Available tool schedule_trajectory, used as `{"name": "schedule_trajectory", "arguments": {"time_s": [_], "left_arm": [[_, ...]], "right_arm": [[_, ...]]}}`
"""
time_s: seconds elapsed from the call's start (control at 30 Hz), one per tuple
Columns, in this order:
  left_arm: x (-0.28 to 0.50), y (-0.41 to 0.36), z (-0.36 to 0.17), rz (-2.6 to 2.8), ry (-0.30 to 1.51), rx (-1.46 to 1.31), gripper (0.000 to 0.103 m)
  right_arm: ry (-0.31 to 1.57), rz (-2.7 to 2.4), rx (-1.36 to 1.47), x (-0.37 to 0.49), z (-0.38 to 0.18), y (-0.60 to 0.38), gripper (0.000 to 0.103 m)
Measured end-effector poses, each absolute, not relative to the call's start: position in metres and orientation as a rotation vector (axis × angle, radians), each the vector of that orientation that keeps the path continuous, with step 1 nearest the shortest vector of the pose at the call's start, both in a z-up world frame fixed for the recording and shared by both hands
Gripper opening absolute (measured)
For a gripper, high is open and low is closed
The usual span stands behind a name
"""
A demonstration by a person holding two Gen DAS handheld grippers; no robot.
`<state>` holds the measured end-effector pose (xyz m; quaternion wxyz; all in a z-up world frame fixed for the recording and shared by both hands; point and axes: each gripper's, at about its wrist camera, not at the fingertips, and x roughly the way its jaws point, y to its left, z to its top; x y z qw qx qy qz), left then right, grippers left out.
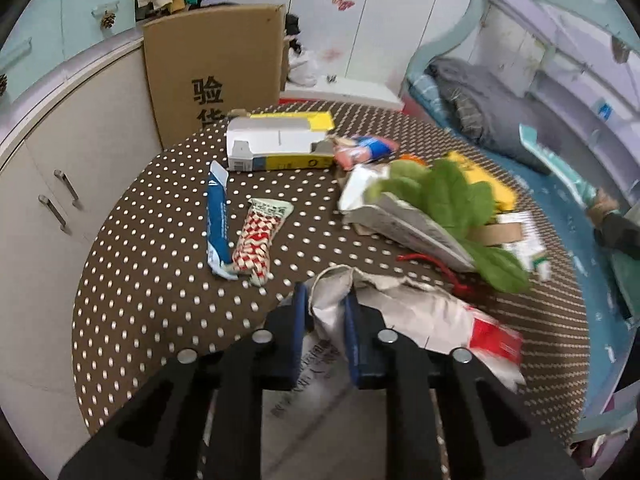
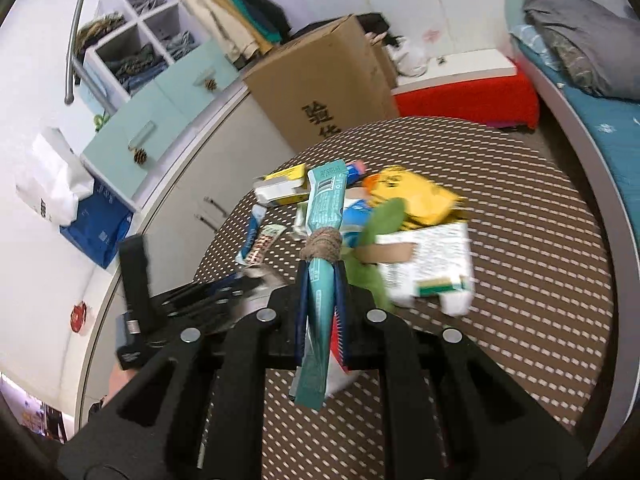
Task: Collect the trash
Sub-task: 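Carry the newspaper to the wastebasket and release it from the left tool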
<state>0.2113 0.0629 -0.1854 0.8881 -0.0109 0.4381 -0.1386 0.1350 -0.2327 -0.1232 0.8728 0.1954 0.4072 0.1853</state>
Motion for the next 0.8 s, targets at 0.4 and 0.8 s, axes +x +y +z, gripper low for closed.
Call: {"name": "schedule_trajectory", "arguments": {"time_s": [0.4, 0.8], "left_arm": [[0.144, 0.029, -0.09, -0.433, 0.694, -0.086, 0.014], [0.136, -0.161, -0.086, -0.784, 0.71, -0.012, 0.014]], "right_arm": [[0.69, 0.198, 0.432, 0.074, -0.094, -0.334, 0.012], [0.902, -0.139, 0.566, 0.059, -0.219, -0.485, 0.013]]}}
